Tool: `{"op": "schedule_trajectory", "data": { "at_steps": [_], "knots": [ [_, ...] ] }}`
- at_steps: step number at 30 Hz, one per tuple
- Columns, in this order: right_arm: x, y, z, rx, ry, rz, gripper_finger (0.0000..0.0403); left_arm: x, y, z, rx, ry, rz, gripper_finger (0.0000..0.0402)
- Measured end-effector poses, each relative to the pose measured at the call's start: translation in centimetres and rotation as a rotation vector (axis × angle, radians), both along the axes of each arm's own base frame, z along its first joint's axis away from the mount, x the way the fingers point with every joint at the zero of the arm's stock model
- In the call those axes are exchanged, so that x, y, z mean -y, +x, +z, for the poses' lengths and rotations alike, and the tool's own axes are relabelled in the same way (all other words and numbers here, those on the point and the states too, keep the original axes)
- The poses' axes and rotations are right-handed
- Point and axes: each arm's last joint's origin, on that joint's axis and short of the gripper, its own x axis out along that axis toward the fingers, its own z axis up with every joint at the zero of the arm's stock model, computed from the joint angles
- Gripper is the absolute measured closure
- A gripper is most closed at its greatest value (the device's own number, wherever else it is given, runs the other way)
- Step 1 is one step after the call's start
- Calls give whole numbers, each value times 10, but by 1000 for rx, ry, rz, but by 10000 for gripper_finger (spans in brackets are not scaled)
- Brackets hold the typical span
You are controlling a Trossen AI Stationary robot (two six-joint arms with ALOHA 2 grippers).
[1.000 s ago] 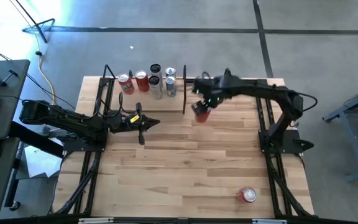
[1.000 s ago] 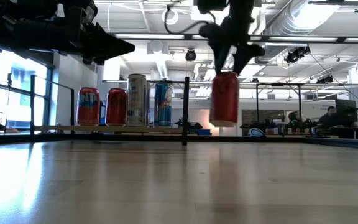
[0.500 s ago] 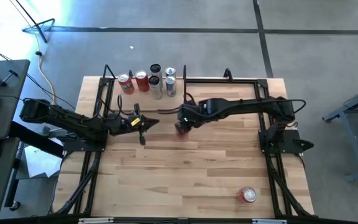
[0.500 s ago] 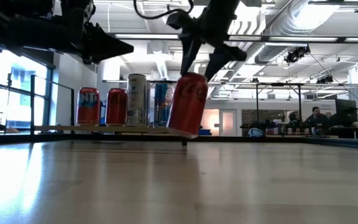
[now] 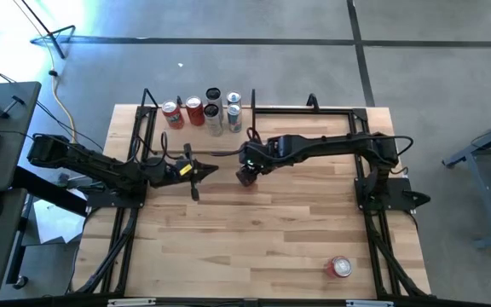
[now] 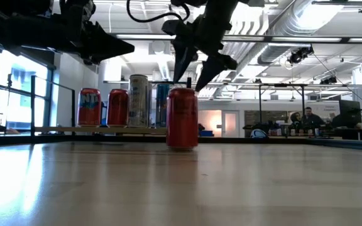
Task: Place canned beverage on shelf
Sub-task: Put the red-black soda can on the shelf aligned with the other red-black soda can
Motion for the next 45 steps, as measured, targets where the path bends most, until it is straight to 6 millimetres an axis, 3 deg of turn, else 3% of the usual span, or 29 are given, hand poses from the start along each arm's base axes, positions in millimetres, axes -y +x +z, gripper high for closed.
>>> {"op": "schedule_trajectory", "data": {
  "at_steps": [4, 9, 12, 14, 18, 20, 23, 26, 29, 36, 40, 45],
  "knots": [
    [-1, 3, 10, 27, -21, 82, 123, 1, 0, 0, 6, -37, -20, 399],
    [-6, 3, 45, 36, -36, 194, 132, 1, 0, 0, 13, -37, -21, 399],
    [-21, -11, 60, -102, -165, 284, 173, 1, 0, 0, 11, -37, -33, 399],
    [-33, -21, 59, -224, -280, 303, 223, 3, 0, 0, 11, -38, -59, 401],
    [-49, -29, 28, -342, -349, 366, 362, 6, 0, 0, 10, -40, -73, 401],
    [-53, -31, 7, -330, -358, 392, 388, 7, 0, 0, 7, -44, -78, 401],
    [-51, -37, -19, -247, -369, 389, 380, 7, 2, -1, -22, -80, -75, 401],
    [-43, -40, -40, -73, -392, 350, 397, 7, 5, 1, -58, -102, -61, 401],
    [-35, -43, -55, 108, -418, 294, 397, 6, 9, -2, -86, -113, -35, 401],
    [-28, -55, -93, 344, -456, 227, 402, -4, 19, -17, -145, -159, 30, 401],
    [-26, -65, -105, 375, -511, 210, 402, -10, 21, -20, -150, -155, 57, 382],
    [-13, -71, -112, 362, -581, 104, 403, -9, 29, -13, -179, -157, 39, 321]
  ]
}}
